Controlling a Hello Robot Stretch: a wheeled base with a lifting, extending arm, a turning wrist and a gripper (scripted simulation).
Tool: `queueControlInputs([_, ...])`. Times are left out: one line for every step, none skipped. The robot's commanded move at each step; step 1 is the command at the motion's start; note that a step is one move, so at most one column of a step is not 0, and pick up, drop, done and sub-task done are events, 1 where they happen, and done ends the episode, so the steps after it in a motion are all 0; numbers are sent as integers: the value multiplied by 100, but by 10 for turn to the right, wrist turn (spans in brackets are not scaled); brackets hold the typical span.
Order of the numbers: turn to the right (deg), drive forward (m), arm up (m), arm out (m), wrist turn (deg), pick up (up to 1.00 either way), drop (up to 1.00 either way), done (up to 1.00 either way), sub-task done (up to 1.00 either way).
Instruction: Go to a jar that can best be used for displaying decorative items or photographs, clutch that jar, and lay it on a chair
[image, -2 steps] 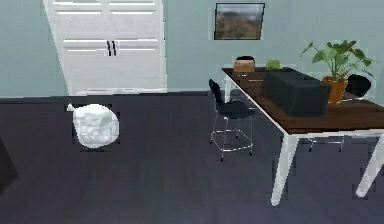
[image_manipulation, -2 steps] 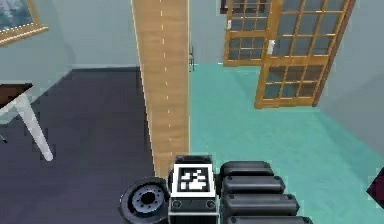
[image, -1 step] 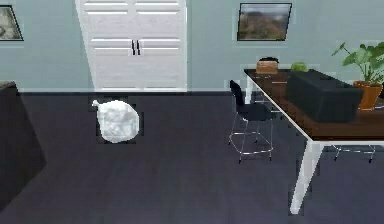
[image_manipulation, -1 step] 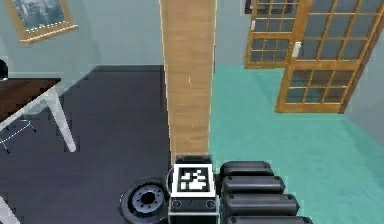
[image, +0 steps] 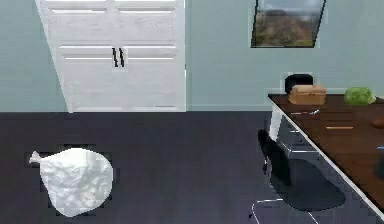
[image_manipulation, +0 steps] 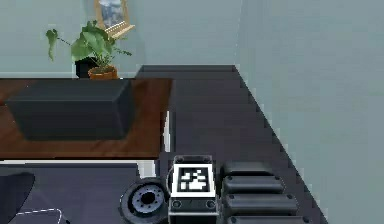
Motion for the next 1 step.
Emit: queueControlInputs([0, 100, 0, 0, 0, 0, 0, 0, 0])
